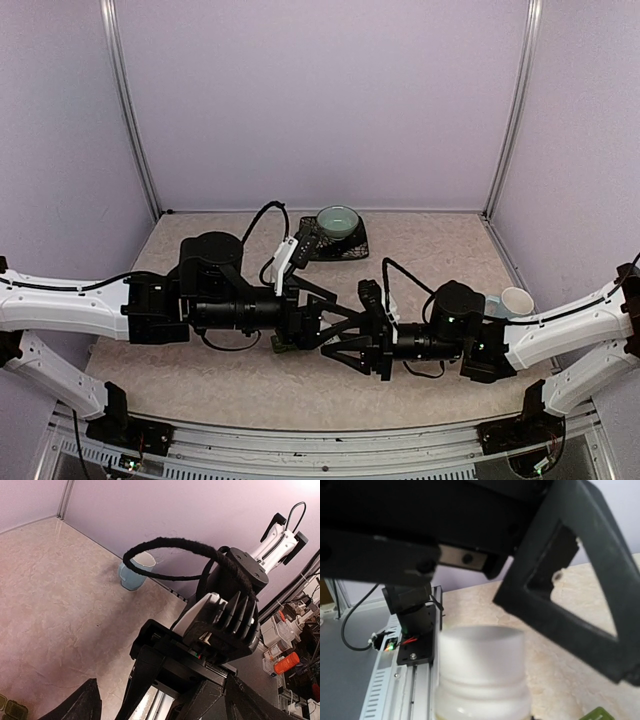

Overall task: Sort the pills into containers
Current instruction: Unscrew the lid of the pill bottle from the pill bottle.

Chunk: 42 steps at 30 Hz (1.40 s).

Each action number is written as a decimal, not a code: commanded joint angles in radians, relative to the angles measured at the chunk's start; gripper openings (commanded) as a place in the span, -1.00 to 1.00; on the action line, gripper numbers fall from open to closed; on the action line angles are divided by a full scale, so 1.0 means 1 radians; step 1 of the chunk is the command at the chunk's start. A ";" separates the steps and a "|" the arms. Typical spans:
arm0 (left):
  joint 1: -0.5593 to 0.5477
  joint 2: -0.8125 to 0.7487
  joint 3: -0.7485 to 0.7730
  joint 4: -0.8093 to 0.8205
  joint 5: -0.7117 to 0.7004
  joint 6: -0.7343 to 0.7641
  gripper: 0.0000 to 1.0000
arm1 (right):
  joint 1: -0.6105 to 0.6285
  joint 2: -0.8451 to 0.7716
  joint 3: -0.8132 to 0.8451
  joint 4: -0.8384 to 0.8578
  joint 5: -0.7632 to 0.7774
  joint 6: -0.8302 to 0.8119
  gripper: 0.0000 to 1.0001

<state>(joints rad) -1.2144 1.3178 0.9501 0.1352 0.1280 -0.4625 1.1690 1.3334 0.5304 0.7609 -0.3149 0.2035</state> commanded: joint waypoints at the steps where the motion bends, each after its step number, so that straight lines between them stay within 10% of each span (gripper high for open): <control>1: -0.007 0.001 -0.015 0.037 0.026 0.013 0.64 | 0.009 -0.005 0.033 0.028 -0.008 0.008 -0.49; 42: -0.025 -0.049 -0.036 0.023 -0.023 0.014 0.20 | -0.049 -0.072 -0.007 -0.072 0.154 0.037 -0.48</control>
<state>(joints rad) -1.2243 1.3010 0.9249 0.1482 0.0696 -0.4549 1.1484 1.2800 0.5407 0.7052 -0.2375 0.2241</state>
